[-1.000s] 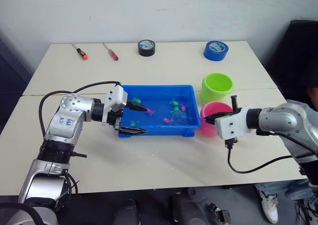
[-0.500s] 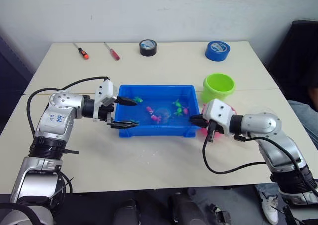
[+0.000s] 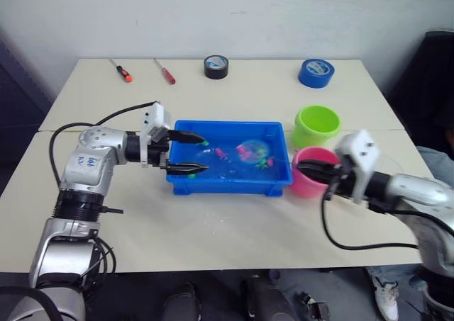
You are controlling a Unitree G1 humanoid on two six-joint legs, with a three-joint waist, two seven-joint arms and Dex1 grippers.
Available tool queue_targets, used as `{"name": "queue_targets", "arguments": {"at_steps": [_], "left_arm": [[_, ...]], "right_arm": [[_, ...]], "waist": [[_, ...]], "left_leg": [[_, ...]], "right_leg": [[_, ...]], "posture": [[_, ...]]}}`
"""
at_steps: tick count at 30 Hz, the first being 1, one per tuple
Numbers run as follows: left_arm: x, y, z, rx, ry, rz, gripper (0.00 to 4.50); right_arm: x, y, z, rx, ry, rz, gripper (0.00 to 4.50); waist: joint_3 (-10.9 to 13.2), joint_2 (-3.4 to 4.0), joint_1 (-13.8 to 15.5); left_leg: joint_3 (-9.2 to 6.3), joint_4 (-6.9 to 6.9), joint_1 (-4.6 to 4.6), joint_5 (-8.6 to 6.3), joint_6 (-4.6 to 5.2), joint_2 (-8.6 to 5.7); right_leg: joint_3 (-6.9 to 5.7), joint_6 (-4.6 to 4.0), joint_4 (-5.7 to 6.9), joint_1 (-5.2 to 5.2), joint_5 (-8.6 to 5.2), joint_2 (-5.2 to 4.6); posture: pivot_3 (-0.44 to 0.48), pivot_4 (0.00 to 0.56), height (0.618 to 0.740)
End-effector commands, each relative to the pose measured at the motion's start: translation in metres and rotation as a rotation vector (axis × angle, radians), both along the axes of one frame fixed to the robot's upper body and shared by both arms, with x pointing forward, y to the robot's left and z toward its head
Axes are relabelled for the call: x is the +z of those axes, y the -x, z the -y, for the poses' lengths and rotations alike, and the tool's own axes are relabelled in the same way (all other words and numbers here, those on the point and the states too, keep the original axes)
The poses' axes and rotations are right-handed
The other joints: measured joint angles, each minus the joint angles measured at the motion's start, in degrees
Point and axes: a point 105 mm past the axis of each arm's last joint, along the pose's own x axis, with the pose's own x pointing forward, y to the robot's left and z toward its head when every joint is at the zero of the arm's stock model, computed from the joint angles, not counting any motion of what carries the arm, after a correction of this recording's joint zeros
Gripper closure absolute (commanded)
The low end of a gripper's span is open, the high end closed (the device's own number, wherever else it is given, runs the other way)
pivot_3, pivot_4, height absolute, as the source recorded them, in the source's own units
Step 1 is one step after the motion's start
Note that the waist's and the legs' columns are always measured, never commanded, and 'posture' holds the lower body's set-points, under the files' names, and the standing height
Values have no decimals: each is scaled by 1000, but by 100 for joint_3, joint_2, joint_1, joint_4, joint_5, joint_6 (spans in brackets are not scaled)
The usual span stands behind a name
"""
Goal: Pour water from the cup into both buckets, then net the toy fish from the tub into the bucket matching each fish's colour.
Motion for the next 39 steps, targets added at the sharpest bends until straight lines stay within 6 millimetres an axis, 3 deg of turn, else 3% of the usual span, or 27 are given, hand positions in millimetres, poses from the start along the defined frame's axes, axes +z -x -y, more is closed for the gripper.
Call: {"name": "queue_targets", "arguments": {"at_steps": [1,6,10,11,18,22,27,33,36,39], "left_arm": [[9,5,19,-95,18,31,19],[9,3,34,-153,25,36,19],[9,2,43,-184,29,41,19],[9,2,44,-191,29,43,19],[9,1,46,-197,28,57,19],[9,1,45,-193,27,64,19],[8,0,42,-184,25,68,19],[5,-1,40,-169,15,76,19],[3,0,37,-161,3,78,19],[-2,-1,31,-144,-20,77,19]], "right_arm": [[33,28,31,-111,85,107,4500],[35,45,58,-223,219,98,4500],[31,46,68,-244,422,146,4500],[28,44,71,-233,553,188,4500],[24,37,72,16,1219,478,4500],[19,39,68,211,1405,605,4500],[12,46,67,353,1443,653,4500],[21,39,71,359,1448,689,4500],[50,25,68,195,1244,707,4500],[59,20,46,273,1120,708,4500]], "waist": [[0,1,19],[-2,-2,39],[-2,-2,-5],[-2,-2,-8],[-1,-2,5],[-1,-3,15],[-1,-3,20],[-1,-3,0],[0,-2,-17],[0,-2,-24]], "left_leg": [[-3,0,0,0,0,0],[-16,-2,-12,0,0,-2],[-15,-2,-17,0,1,-5],[-15,-2,-17,0,1,-5],[-16,1,-30,-2,5,-10],[-14,3,-30,-2,7,-10],[-13,4,-30,-2,7,-11],[-10,9,-25,-1,7,-9],[5,6,-12,-1,7,-5],[13,2,12,-1,6,-1]], "right_leg": [[-2,0,-3,3,0,1],[-10,3,-27,8,2,3],[-3,11,-36,5,6,9],[-2,11,-38,5,6,10],[-1,26,-60,3,14,10],[0,29,-61,3,16,10],[0,29,-61,3,16,8],[1,28,-53,6,16,8],[14,28,-45,7,16,11],[20,27,-43,23,16,12]], "posture": [[0,150,740],[0,150,740],[0,150,740],[0,150,740],[0,150,740],[0,150,740],[0,150,740],[0,150,740],[0,150,740],[0,150,740]]}}
